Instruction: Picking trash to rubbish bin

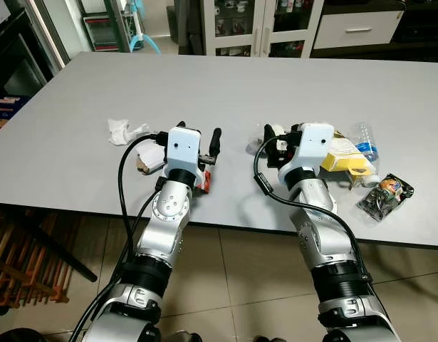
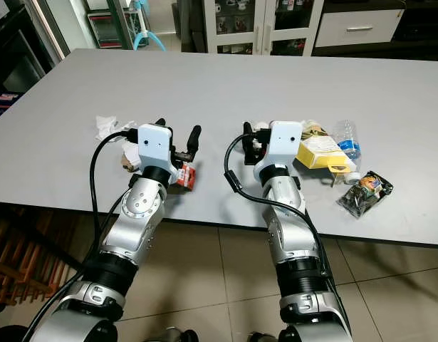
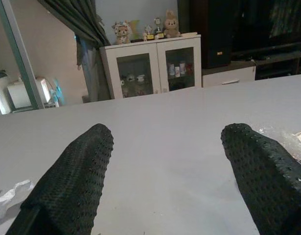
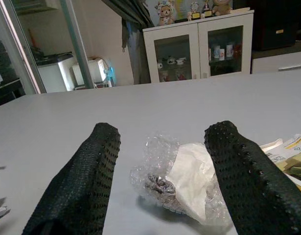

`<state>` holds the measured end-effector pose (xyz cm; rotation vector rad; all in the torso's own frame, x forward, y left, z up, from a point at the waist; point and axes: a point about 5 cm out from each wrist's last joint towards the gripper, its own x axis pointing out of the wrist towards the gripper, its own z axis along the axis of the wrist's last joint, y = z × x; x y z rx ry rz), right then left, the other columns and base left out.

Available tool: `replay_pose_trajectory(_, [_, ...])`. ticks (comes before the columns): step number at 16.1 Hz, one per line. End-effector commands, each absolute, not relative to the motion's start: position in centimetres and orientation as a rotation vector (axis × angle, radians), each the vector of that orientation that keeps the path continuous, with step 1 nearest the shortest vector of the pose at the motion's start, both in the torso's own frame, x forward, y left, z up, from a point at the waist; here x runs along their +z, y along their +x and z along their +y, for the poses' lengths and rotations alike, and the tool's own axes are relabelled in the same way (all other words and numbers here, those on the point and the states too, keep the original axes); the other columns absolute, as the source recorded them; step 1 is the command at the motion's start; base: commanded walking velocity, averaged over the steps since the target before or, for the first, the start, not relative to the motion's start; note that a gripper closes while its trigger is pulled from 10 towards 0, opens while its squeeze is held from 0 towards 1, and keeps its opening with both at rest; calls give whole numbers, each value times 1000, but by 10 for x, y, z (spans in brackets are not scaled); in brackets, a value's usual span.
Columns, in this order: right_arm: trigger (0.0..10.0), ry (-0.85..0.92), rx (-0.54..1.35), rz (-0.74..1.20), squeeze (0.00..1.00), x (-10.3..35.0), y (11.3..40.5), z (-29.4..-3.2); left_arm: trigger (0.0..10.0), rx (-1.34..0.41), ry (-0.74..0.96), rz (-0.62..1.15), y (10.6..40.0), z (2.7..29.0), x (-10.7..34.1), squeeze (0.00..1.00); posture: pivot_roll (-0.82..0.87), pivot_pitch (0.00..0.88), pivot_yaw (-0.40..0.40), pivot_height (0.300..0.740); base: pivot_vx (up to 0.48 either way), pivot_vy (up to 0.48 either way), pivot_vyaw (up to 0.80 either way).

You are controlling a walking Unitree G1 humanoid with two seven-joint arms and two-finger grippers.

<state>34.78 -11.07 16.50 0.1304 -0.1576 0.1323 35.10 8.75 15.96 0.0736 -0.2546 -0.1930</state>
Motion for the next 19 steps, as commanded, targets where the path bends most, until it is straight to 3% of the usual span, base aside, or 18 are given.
replay_pose_trajectory(1, [10000, 121, 147, -165, 0, 166, 348, -108, 10000, -193, 79, -261, 352, 87, 161, 0, -50, 63, 53, 740, 0, 0, 0])
replay_pose_trajectory(11, [10000, 112, 134, -176, 0, 171, 350, -112, 10000, -191, 82, -266, 353, 88, 164, 0, -50, 79, 52, 740, 0, 0, 0])
replay_pose_trajectory(16, [10000, 77, 126, -214, 0, 186, 354, -130, 10000, -140, 94, -330, 364, 111, 190, 0, -46, 81, 52, 740, 0, 0, 0])
replay_pose_trajectory(19, [10000, 48, 355, -179, 0, 191, 347, -128, 10000, -95, 111, -315, 368, 131, 189, 0, -51, 87, 52, 740, 0, 0, 0])
